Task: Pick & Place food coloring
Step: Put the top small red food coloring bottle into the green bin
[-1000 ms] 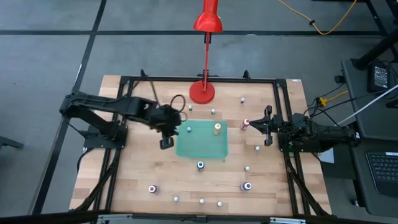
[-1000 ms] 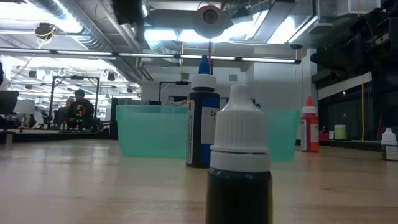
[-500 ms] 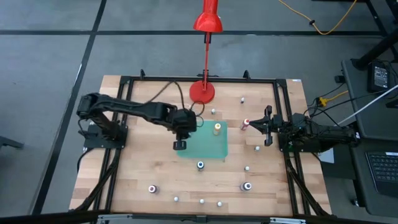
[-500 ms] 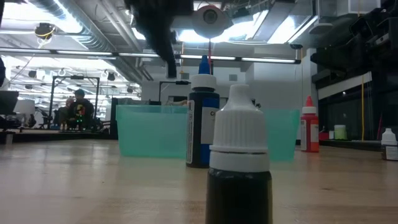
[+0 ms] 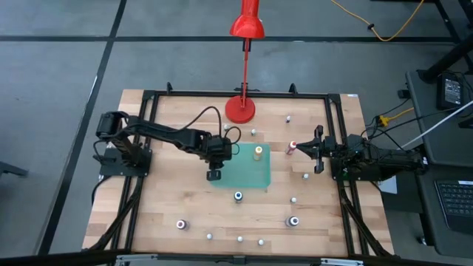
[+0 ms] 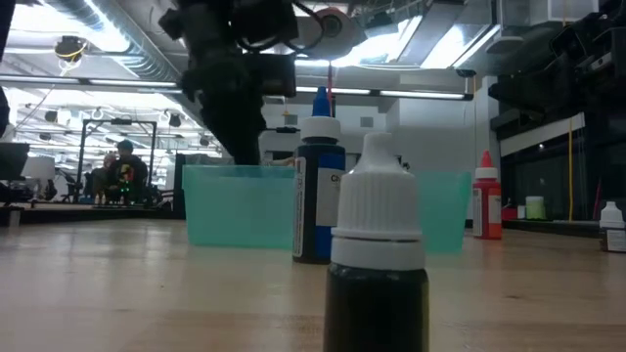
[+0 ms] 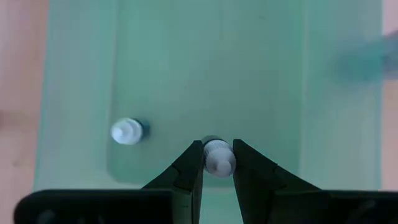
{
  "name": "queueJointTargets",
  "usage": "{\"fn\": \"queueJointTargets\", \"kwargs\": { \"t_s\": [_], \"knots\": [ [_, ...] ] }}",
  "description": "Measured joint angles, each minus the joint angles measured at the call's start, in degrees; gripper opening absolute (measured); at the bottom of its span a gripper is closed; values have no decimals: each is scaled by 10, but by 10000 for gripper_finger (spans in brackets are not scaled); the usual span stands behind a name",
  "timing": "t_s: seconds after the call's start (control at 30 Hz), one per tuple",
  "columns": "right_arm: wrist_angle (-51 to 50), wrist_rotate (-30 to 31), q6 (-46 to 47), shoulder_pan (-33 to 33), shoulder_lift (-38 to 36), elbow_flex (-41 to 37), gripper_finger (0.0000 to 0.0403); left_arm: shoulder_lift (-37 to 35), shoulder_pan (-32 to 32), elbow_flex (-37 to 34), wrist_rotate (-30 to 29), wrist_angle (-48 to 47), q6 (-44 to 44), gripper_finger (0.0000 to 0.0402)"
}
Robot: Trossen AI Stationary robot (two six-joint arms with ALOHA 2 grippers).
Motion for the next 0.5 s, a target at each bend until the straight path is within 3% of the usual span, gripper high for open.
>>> {"fn": "queueJointTargets", "kwargs": {
  "t_s": [0.5],
  "knots": [
    [0, 0, 0, 0, 0, 0, 31, 36, 15, -20, 1, 30, 4, 65]
  ]
}}
